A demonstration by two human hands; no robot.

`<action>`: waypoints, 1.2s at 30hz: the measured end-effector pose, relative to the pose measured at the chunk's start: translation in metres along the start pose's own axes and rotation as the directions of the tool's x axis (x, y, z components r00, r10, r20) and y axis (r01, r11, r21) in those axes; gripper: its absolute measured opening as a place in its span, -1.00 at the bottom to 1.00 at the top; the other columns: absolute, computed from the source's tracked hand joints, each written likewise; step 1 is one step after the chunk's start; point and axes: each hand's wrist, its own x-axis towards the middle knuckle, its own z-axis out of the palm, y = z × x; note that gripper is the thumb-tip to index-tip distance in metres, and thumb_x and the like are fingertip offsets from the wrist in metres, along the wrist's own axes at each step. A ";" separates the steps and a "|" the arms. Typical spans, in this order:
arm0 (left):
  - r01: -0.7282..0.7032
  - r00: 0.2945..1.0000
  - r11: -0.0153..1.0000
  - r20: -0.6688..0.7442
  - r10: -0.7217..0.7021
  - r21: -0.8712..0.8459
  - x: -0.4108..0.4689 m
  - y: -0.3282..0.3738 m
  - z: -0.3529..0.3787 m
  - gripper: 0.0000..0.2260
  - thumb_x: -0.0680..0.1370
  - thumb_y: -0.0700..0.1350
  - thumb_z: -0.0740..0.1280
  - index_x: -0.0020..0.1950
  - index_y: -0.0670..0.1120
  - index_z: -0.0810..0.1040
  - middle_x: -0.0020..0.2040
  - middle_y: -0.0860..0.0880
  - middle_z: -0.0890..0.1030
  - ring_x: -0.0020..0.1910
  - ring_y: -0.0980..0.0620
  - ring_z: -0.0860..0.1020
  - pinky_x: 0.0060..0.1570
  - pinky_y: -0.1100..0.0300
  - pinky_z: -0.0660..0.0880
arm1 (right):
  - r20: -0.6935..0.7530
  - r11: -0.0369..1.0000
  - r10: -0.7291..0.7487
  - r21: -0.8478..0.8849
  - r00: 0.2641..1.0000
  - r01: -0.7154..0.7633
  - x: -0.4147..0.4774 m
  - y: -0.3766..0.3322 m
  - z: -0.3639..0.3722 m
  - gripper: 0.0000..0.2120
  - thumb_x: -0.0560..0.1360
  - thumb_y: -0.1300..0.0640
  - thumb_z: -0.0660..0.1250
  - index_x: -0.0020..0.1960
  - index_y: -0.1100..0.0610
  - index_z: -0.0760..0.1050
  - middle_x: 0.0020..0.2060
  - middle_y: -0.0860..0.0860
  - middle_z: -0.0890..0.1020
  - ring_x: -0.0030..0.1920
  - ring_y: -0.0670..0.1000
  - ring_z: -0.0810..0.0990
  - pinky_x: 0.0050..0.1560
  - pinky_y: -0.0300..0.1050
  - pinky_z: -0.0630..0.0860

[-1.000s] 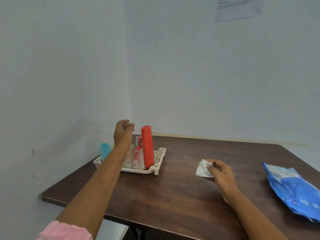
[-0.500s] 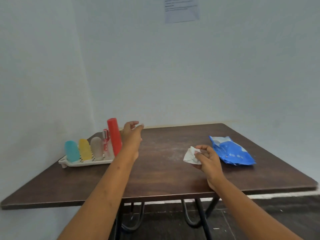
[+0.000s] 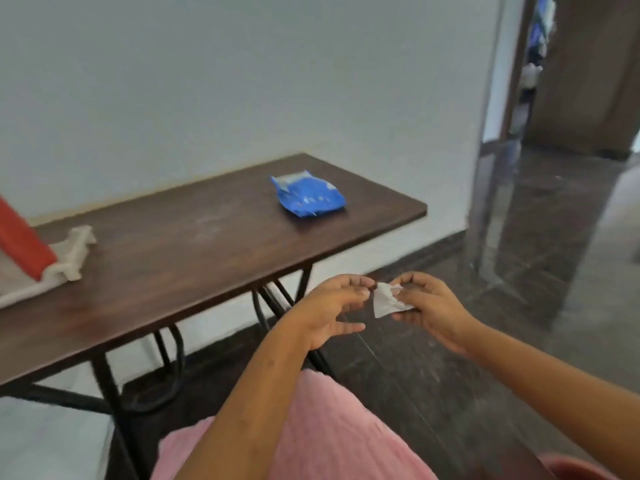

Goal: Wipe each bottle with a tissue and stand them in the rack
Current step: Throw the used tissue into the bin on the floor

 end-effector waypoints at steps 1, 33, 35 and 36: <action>0.055 0.998 0.998 -0.002 -0.055 -0.005 0.011 -0.016 0.010 -0.85 0.60 -0.23 0.29 0.06 -0.02 0.59 0.05 0.01 0.56 0.10 0.03 0.49 0.03 0.03 0.58 | -0.028 0.999 0.038 0.006 0.999 -0.038 -0.003 0.012 -0.016 -0.90 0.49 0.39 0.27 -0.07 0.23 0.50 -0.19 0.15 0.62 -0.27 0.01 0.62 -0.31 -0.17 0.60; 0.323 0.833 0.696 0.157 -0.531 0.641 0.133 -0.244 0.199 -0.92 0.57 -0.20 0.32 0.05 -0.10 0.55 -0.14 -0.05 0.59 -0.11 0.04 0.58 -0.06 0.16 0.53 | -0.766 0.766 0.580 0.399 0.276 -0.504 -0.123 0.322 -0.195 -0.67 0.43 0.11 0.30 0.18 0.14 0.47 0.00 0.04 0.61 0.04 0.04 0.57 0.04 -0.06 0.48; 0.298 0.833 0.690 0.174 -0.526 0.660 0.131 -0.246 0.199 -0.92 0.57 -0.20 0.32 0.05 -0.10 0.55 -0.14 -0.05 0.59 -0.12 0.06 0.59 -0.09 0.20 0.51 | -0.764 0.761 0.568 0.348 0.305 -0.547 -0.123 0.318 -0.192 -0.60 0.41 0.14 0.32 0.24 0.14 0.40 0.04 0.01 0.58 0.08 0.04 0.54 0.02 -0.09 0.44; 0.284 0.833 0.687 0.183 -0.522 0.668 0.131 -0.247 0.199 -0.92 0.57 -0.20 0.33 0.05 -0.10 0.55 -0.15 -0.04 0.59 -0.13 0.06 0.59 -0.11 0.22 0.50 | -0.755 0.741 0.573 0.309 0.320 -0.597 -0.122 0.316 -0.191 -0.61 0.41 0.15 0.32 0.22 0.12 0.38 0.01 0.00 0.56 0.06 0.03 0.53 -0.04 -0.13 0.41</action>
